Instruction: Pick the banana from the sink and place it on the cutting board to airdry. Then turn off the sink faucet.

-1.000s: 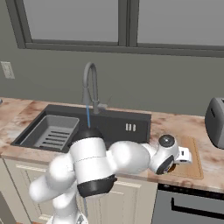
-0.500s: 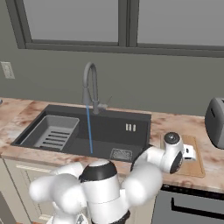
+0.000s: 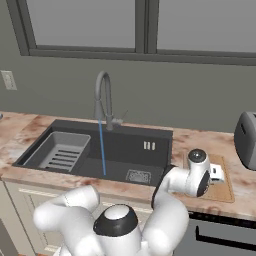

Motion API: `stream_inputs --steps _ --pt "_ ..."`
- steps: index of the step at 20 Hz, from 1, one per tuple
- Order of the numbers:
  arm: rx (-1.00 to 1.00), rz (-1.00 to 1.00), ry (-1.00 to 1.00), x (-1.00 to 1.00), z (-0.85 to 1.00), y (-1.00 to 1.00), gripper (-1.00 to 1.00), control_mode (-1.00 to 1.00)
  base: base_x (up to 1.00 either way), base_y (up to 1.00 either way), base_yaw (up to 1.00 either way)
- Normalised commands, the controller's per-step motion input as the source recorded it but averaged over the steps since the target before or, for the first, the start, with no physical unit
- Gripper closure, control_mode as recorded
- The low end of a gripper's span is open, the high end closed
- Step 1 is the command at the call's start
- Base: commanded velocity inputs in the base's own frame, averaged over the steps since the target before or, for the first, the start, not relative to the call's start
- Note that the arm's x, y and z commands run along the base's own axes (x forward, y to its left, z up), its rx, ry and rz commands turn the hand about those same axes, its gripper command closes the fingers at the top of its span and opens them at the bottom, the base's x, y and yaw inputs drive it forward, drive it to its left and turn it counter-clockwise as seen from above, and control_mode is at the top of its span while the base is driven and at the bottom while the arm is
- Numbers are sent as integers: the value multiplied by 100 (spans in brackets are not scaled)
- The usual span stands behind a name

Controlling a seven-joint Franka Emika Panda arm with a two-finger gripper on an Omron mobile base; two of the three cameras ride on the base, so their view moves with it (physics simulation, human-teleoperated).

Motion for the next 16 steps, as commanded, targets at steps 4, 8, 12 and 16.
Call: stream_inputs --steps 4,8,12,16 --pt "0 0 0 -13 2 -2 -100 -100 0 0 0" --pt "0 0 -2 -16 43 0 -100 -100 0 0 0" --pt "0 0 -2 -12 74 10 -100 -100 0 0 0" --pt "0 0 -1 -25 74 22 -100 -100 0 0 0"
